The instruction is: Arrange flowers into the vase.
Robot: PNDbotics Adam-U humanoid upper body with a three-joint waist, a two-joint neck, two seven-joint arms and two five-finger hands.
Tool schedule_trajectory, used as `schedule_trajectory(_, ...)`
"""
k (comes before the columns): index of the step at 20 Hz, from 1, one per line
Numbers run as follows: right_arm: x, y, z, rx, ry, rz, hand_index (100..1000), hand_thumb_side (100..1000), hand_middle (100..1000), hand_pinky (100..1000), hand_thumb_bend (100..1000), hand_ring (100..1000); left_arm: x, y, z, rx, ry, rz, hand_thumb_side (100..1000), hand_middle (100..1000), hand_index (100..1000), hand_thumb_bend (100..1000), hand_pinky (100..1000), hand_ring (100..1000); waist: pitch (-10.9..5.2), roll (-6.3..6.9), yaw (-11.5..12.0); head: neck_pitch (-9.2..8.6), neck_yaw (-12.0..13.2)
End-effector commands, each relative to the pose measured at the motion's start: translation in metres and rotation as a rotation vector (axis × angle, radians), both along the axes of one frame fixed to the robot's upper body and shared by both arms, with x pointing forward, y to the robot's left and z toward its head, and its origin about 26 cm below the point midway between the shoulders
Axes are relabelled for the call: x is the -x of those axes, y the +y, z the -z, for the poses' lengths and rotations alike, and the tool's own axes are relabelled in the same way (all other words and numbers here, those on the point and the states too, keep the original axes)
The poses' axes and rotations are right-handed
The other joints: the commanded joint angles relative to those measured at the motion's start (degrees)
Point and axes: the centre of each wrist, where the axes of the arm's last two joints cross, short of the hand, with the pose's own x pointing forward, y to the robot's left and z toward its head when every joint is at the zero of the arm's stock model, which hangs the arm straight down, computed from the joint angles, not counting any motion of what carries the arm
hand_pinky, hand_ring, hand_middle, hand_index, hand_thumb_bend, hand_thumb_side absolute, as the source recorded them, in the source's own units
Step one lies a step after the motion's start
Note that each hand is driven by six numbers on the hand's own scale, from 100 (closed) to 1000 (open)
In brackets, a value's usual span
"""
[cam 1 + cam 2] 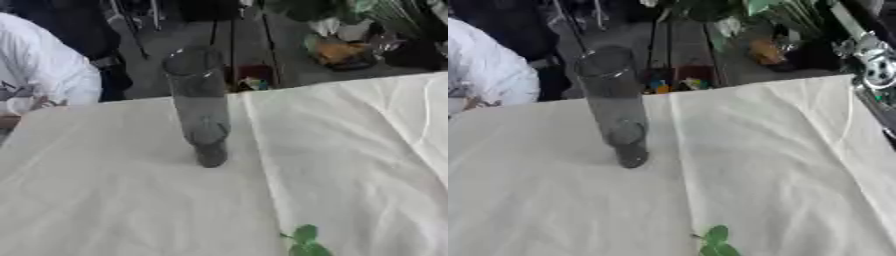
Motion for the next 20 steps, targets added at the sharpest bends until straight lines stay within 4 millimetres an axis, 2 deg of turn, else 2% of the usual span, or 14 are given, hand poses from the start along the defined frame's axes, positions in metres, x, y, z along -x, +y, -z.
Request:
schedule_trajectory(1,-0.001,0.0,-0.018,-0.055,-0.059,-0.012,100,210,100,100,100,100,0.003,0.0,-0.008,-0.016,-0.02,0.003,1000,899,963,100,810,934,-1.25,-0.27,0.2,-0.98,-0.37)
schedule_trajectory(13,-0.014,0.023,-0.05,-0.279,-0.215,-0.156,100,184,100,100,100,100,0.002,-0.004,-0.01,-0.017,-0.021,0.024,1000,899,961,100,809,932,-0.4,-0.82,2.24,-1.89,-1.57)
schedule_trajectory(20,-0.009,0.035,-0.072,-0.396,-0.315,-0.238,100,173,100,100,100,100,0.002,-0.005,-0.011,-0.018,-0.024,0.029,1000,899,962,100,808,932,0.49,-1.34,3.64,-2.76,-2.31)
